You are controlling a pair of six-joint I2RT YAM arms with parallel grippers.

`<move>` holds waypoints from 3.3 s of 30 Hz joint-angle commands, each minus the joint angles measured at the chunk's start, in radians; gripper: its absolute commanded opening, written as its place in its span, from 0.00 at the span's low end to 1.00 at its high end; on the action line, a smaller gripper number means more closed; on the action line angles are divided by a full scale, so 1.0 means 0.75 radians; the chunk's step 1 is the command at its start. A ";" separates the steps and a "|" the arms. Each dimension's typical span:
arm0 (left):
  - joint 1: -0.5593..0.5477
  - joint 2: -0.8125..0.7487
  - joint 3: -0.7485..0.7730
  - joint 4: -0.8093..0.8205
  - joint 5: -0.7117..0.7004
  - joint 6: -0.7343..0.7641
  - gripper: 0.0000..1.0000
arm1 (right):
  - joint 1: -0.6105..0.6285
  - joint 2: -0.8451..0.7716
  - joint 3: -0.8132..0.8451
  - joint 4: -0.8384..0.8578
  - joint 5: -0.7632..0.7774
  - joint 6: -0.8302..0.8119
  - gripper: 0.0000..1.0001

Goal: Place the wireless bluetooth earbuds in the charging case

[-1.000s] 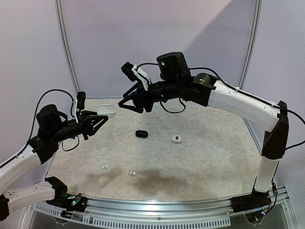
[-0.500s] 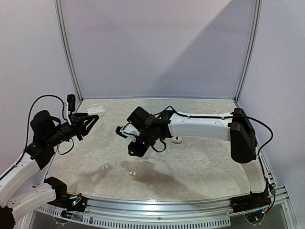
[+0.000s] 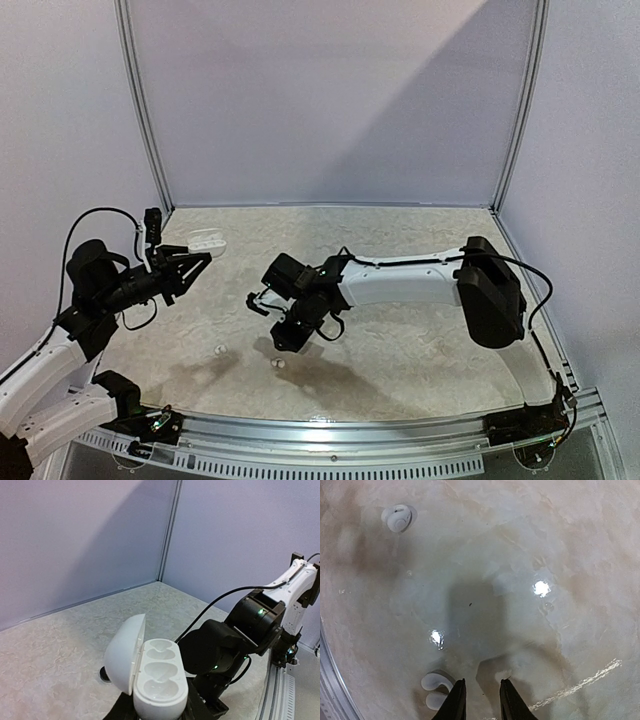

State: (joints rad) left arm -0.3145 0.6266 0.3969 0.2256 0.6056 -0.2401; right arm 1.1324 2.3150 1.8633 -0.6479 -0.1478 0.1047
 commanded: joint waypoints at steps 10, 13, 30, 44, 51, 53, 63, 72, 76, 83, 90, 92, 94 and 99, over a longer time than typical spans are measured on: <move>0.014 -0.003 0.004 0.030 0.024 0.020 0.00 | 0.012 0.043 -0.072 0.010 -0.166 -0.012 0.24; 0.014 0.001 0.008 0.024 0.027 0.030 0.00 | 0.019 0.045 -0.072 0.004 -0.174 -0.020 0.24; 0.013 0.018 0.017 0.006 0.031 0.053 0.00 | 0.070 0.009 -0.107 -0.063 -0.205 -0.042 0.24; 0.012 0.023 0.026 -0.025 0.038 0.080 0.00 | 0.101 -0.020 -0.116 -0.091 -0.245 -0.049 0.24; 0.001 0.023 0.028 -0.039 0.043 0.101 0.00 | 0.113 -0.024 -0.144 -0.066 -0.235 -0.026 0.11; -0.001 0.022 0.027 -0.039 0.043 0.100 0.00 | 0.113 -0.033 -0.150 -0.063 -0.231 -0.016 0.10; -0.007 0.014 0.030 -0.049 0.171 0.184 0.00 | 0.091 -0.178 -0.192 -0.095 -0.132 -0.062 0.00; -0.080 0.062 0.077 -0.033 0.498 0.344 0.00 | -0.010 -0.637 -0.299 -0.040 -0.056 -0.232 0.00; -0.139 0.098 0.125 -0.132 0.576 0.485 0.00 | -0.011 -0.763 -0.275 -0.004 -0.032 -0.334 0.00; -0.198 0.169 0.184 -0.207 0.650 0.578 0.00 | 0.035 -0.815 -0.148 0.079 -0.032 -0.387 0.00; -0.221 0.196 0.206 -0.219 0.646 0.617 0.00 | 0.097 -0.763 -0.052 0.158 -0.087 -0.456 0.00; -0.222 0.194 0.206 -0.218 0.640 0.620 0.00 | 0.110 -0.750 -0.028 0.154 -0.102 -0.484 0.00; -0.223 0.190 0.205 -0.217 0.634 0.622 0.00 | 0.124 -0.735 -0.002 0.159 -0.122 -0.498 0.00; -0.227 0.174 0.187 -0.170 0.582 0.654 0.00 | 0.145 -0.681 0.068 0.105 -0.134 -0.537 0.00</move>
State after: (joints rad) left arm -0.4694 0.7692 0.5282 0.0841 1.0641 0.2157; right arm 1.2255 1.7588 1.8648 -0.5457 -0.2276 -0.2577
